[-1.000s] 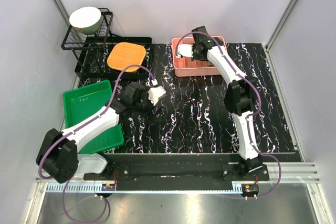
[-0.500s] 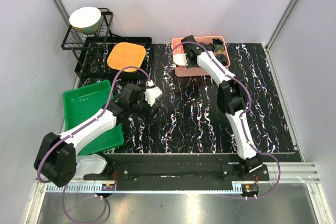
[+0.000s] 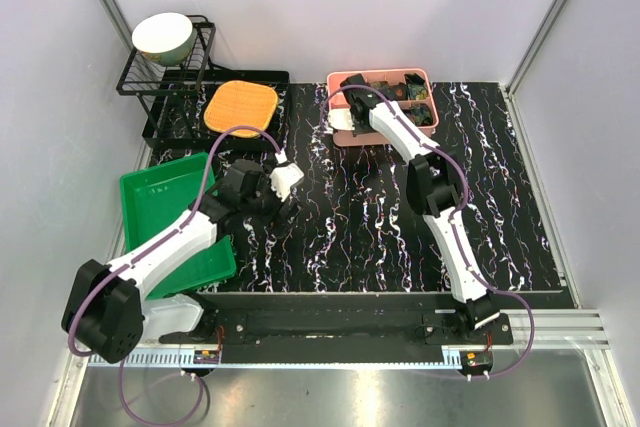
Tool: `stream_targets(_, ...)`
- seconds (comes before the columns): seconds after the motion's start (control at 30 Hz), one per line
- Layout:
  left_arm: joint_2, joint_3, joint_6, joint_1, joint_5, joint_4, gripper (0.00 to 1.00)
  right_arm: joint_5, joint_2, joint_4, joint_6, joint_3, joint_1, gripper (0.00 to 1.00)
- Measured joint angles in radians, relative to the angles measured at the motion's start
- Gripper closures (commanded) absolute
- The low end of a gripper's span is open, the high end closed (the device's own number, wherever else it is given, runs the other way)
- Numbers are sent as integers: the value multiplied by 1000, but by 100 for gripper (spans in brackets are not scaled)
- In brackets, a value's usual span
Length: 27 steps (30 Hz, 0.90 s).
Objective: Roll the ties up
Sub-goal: Place the tie in the storage box, then reset both arms
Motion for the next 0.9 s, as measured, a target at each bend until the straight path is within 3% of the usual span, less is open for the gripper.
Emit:
stream_targets(0.03, -4, -2, 0, 2, 0, -1, 1, -1, 5, 0, 5, 9, 0, 86)
stream_targets(0.13, -8, -2, 0, 5, 0, -4, 1, -1, 12, -6, 18, 26, -1, 69)
stream_targets(0.17, -8, -2, 0, 5, 0, -5, 1, 1, 15, -6, 20, 33, -1, 58)
stream_targets(0.27, -10, -2, 0, 5, 0, -6, 1, 4, 17, 1, 31, 55, -3, 45)
stream_targets(0.57, -11, 13, 0, 5, -1, -19, 1, 1, -7, -1, 34, 64, -8, 30)
stream_targets(0.77, 11, 75, 0, 5, -12, -19, 1, -3, -90, 21, 36, 64, -8, 14)
stream_targets(0.83, 22, 98, 0, 6, -26, -24, 1, -3, -126, 32, 43, 65, -8, 0)
stream_targets(0.9, 34, 127, -10, 6, -47, -36, 1, -5, -159, 43, 61, 66, -10, 0)
